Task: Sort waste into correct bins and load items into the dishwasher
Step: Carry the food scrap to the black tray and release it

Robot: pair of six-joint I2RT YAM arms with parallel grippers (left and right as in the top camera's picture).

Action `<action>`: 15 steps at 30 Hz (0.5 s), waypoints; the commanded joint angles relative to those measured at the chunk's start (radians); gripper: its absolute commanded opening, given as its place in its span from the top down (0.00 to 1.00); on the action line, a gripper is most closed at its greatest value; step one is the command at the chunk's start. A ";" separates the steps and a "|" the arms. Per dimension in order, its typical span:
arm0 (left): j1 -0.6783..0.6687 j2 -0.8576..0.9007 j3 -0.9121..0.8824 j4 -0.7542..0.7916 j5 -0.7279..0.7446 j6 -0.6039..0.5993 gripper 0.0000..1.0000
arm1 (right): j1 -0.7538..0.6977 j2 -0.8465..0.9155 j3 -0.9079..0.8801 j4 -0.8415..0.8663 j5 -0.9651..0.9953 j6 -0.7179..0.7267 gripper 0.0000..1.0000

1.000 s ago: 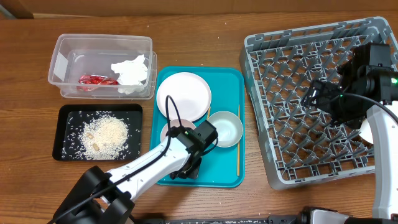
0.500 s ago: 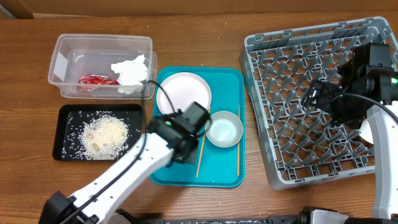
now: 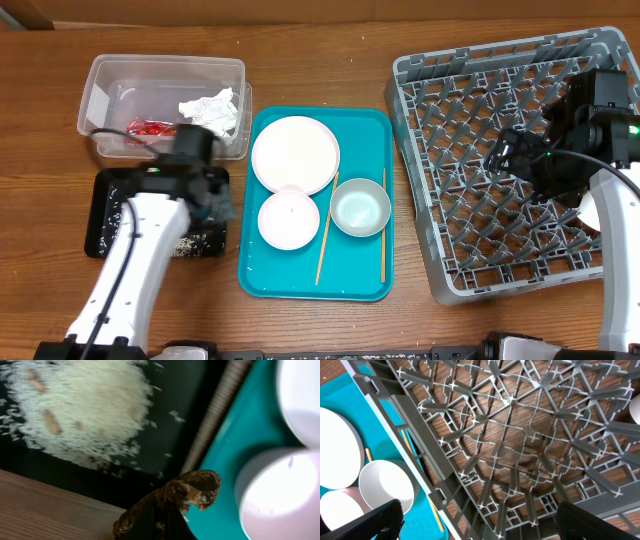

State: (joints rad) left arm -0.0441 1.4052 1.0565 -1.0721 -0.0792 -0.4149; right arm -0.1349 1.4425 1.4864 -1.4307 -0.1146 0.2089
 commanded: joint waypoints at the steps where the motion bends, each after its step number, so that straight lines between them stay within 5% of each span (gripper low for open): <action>1: 0.116 -0.020 0.022 0.024 0.001 0.019 0.96 | 0.005 -0.017 0.010 0.003 0.010 -0.003 0.00; 15: 0.402 -0.008 0.017 0.219 -0.036 0.018 0.96 | 0.005 -0.017 0.010 0.003 0.010 -0.003 0.00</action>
State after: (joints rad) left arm 0.3309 1.4052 1.0565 -0.8658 -0.0872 -0.4114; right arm -0.1349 1.4425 1.4864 -1.4311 -0.1150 0.2085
